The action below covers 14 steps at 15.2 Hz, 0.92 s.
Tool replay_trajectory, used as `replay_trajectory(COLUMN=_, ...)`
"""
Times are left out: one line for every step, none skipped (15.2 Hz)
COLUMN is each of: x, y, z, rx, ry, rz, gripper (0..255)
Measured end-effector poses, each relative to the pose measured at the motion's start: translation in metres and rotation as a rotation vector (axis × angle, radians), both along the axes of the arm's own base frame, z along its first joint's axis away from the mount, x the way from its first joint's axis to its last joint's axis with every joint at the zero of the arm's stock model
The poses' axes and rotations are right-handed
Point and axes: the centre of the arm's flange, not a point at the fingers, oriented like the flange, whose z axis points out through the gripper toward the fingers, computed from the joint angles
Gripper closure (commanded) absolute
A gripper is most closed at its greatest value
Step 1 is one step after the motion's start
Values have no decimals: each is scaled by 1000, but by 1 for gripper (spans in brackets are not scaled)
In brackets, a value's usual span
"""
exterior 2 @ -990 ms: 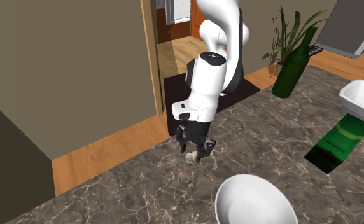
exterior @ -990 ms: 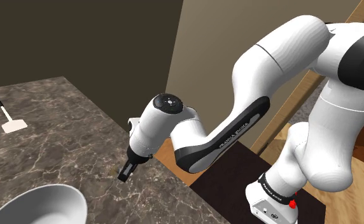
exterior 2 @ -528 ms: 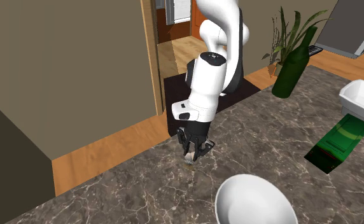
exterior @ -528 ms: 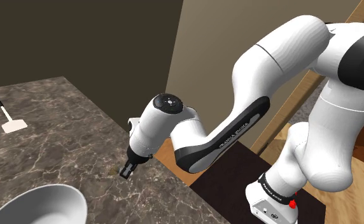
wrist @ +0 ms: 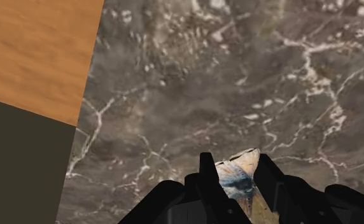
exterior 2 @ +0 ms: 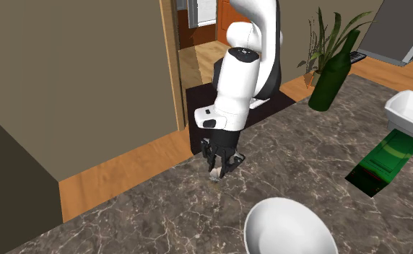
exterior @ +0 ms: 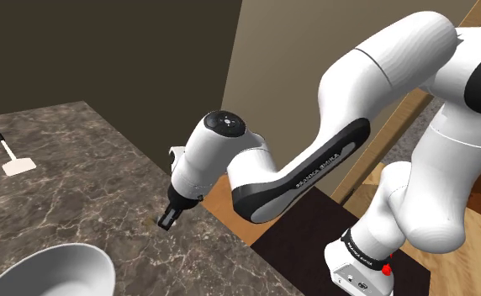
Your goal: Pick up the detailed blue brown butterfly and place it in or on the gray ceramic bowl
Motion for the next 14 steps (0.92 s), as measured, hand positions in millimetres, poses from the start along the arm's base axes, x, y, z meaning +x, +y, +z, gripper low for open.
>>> replay_trajectory(x=0, y=0, z=4, rx=0, ry=0, rz=0, gripper=255)
replay_trajectory(x=0, y=0, z=9, rx=0, ry=0, rz=0, gripper=255)
replay_trajectory(x=1, y=-1, z=15, rx=0, ry=0, rz=0, gripper=255)
replay_trajectory(x=0, y=-2, z=20, rx=0, ry=0, rz=0, gripper=255)
replay_trajectory(x=0, y=-1, z=25, rx=0, ry=0, rz=0, gripper=255)
replay_trajectory(x=1, y=0, z=30, rx=0, ry=0, rz=0, gripper=255)
replay_trajectory(x=1, y=0, z=35, rx=0, ry=0, rz=0, gripper=255)
replay_trajectory(x=1, y=0, z=40, rx=0, ry=0, rz=0, gripper=255)
replay_trajectory(x=1, y=0, z=46, rx=0, ry=0, rz=0, gripper=255)
replay_trajectory(x=1, y=-1, z=52, rx=0, ry=0, rz=0, gripper=255)
replay_trajectory(x=0, y=-1, z=56, rx=0, ry=0, rz=0, gripper=255)
replay_trajectory(x=-1, y=-1, z=62, rx=0, ry=0, rz=0, gripper=255)
replay_trajectory(x=0, y=0, z=67, rx=0, ry=0, rz=0, gripper=255)
replay_trajectory(x=0, y=-1, z=73, rx=0, ry=0, rz=0, gripper=255)
